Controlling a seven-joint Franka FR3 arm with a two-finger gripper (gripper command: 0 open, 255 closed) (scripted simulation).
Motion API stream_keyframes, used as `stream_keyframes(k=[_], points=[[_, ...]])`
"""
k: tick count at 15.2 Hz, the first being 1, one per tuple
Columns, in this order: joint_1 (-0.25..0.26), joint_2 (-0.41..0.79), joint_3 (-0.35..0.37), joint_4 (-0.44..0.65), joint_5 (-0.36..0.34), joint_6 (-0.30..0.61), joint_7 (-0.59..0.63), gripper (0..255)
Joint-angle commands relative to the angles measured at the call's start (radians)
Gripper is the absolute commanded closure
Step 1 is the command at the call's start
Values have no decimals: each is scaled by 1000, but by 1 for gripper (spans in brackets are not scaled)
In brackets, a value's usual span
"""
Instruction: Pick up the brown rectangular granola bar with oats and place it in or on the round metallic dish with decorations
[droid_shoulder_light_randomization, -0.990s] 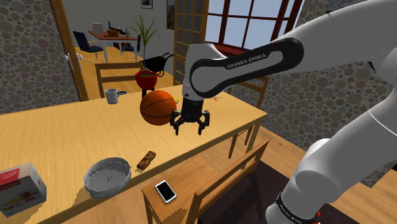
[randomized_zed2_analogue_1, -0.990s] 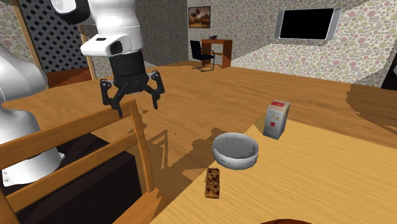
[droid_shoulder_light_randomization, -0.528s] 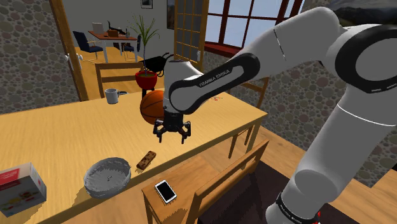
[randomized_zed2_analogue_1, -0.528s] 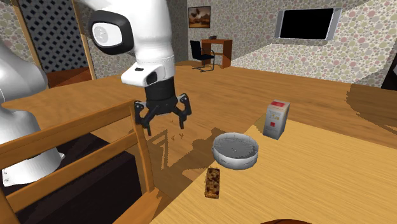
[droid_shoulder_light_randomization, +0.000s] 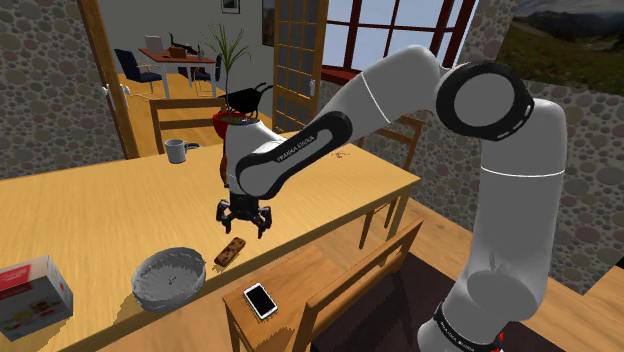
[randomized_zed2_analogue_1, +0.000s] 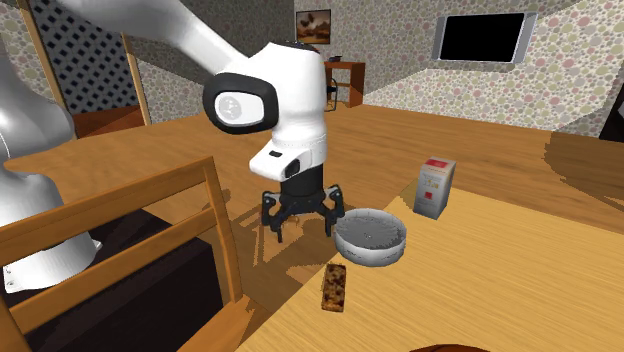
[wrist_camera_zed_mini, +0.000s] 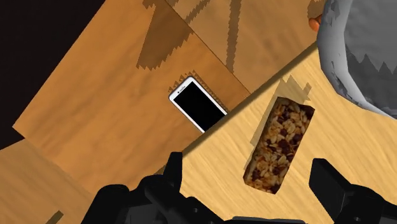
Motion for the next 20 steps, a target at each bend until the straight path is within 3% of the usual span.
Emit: stream_keyframes(k=[1, 6, 14, 20], points=[[24, 83, -26, 68, -40, 9, 59, 0], [90, 271, -86, 259, -94, -5, 169, 0], [106, 341, -106, 262, -118, 61, 183, 0], [106, 341, -106, 263, -118, 61, 183, 0]])
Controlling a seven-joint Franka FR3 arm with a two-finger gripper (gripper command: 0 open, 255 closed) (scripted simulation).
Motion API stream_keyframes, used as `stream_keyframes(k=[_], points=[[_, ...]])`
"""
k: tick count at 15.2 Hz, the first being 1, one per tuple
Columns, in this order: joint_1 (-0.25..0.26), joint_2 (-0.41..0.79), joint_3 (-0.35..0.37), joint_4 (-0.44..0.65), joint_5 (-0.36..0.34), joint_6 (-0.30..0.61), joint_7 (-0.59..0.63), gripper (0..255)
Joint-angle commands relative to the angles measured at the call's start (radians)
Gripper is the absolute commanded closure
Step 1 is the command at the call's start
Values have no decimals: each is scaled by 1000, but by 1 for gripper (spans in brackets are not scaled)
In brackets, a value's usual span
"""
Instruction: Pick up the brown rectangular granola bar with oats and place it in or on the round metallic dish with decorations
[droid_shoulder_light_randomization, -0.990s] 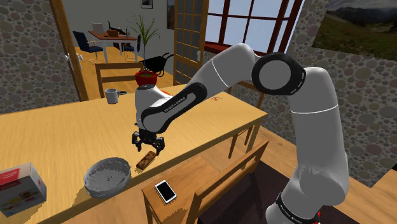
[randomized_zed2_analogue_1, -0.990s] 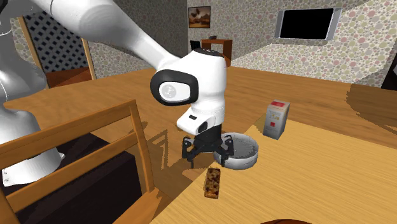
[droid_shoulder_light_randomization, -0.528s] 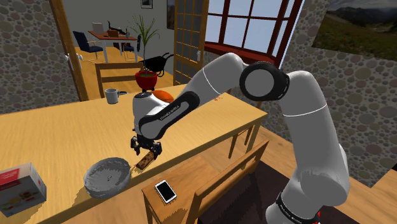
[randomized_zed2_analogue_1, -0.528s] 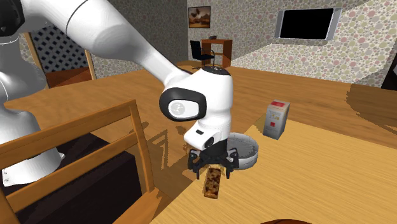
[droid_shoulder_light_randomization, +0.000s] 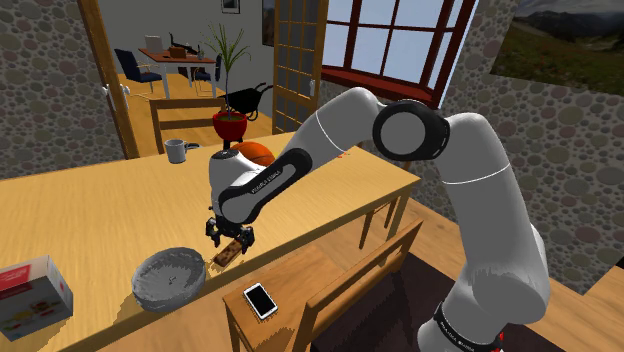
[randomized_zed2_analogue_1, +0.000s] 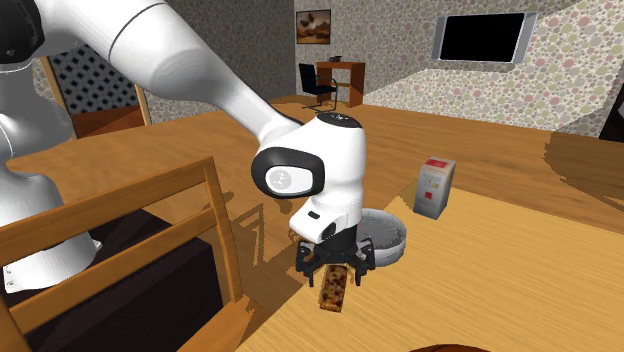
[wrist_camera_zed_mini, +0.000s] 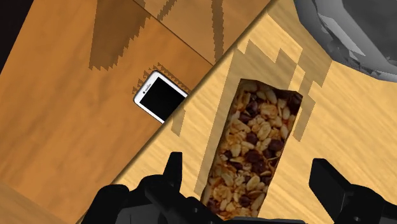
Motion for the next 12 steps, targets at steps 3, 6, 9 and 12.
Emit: stream_keyframes(k=[3, 6, 9, 12], points=[[0, 0, 0, 0, 0, 0, 0, 255], [0, 0, 0, 0, 0, 0, 0, 255], [0, 0, 0, 0, 0, 0, 0, 255], [-2, -9, 3, -1, 3, -8, -2, 255]])
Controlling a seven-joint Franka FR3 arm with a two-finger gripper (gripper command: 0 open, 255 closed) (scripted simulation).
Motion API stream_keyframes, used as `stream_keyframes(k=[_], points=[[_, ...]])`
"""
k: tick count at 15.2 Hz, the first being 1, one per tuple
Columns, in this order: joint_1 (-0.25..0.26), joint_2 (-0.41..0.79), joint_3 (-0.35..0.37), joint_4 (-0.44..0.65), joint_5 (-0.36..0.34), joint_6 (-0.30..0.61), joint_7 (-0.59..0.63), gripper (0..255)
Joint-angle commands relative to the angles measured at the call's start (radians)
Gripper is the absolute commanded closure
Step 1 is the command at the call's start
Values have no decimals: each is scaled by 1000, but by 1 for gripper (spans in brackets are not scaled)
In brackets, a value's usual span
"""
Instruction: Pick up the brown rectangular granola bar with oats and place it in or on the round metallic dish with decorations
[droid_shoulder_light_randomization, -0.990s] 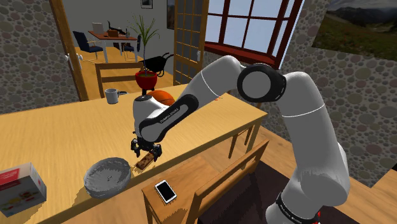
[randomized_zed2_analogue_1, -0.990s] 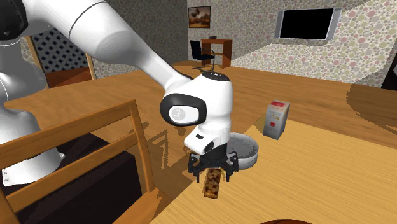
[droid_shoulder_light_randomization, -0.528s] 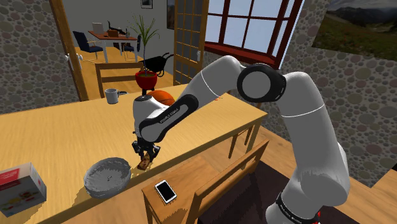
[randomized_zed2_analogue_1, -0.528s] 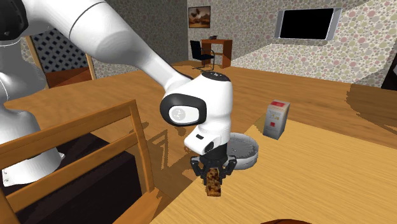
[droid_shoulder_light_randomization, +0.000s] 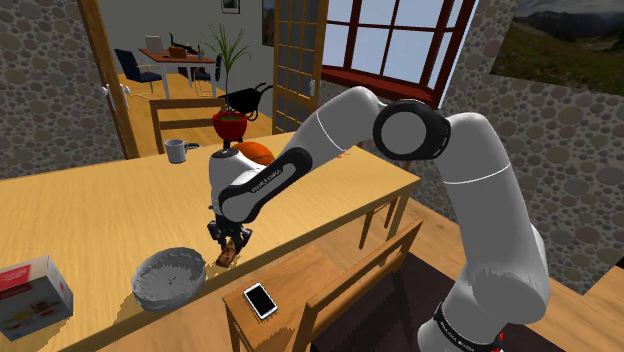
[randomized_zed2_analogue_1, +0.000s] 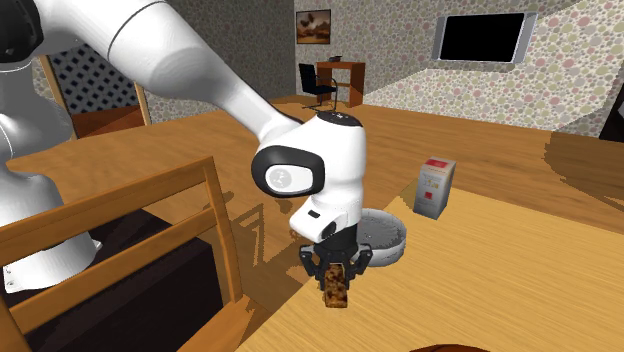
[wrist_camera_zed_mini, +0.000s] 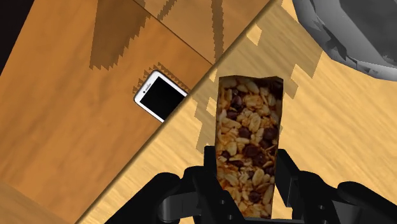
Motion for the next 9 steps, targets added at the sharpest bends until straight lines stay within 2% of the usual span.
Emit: stream_keyframes(k=[1, 9], points=[[-2, -15, 4, -2, 5, -13, -2, 255], [-16, -86, 24, 1, 30, -85, -16, 255]])
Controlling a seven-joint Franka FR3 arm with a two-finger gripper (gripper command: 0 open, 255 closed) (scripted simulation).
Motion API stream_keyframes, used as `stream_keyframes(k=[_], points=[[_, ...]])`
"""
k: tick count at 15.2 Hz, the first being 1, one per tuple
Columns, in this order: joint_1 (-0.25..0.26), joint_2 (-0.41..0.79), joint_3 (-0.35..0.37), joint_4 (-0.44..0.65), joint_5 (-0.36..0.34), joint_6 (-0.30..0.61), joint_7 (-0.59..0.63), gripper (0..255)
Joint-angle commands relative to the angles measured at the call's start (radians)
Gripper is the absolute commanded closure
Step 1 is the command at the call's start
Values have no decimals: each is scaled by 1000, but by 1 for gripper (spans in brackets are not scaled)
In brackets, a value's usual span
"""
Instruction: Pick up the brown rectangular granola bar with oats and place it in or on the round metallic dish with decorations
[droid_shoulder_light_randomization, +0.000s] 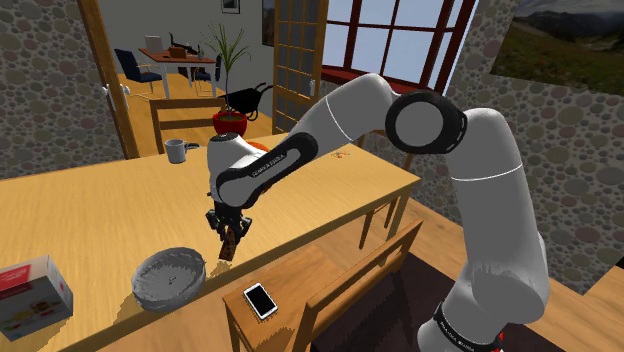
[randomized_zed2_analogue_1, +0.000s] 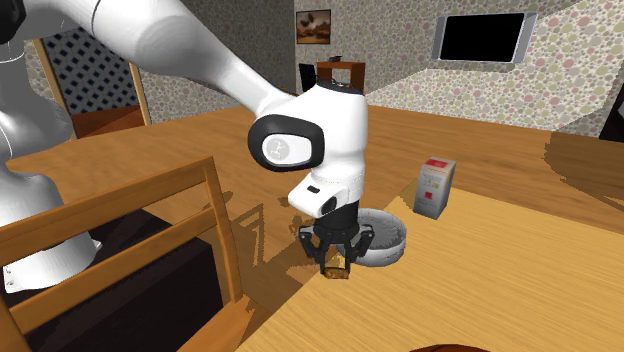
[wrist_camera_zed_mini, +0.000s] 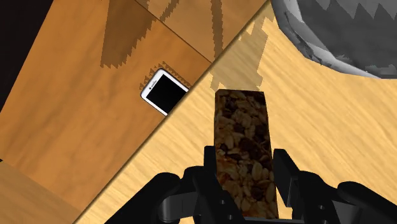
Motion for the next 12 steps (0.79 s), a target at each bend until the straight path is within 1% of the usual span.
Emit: stream_keyframes(k=[1, 12], points=[[-2, -16, 5, 6, 6, -21, -3, 255], [-16, -98, 26, 36, 40, -131, -22, 255]])
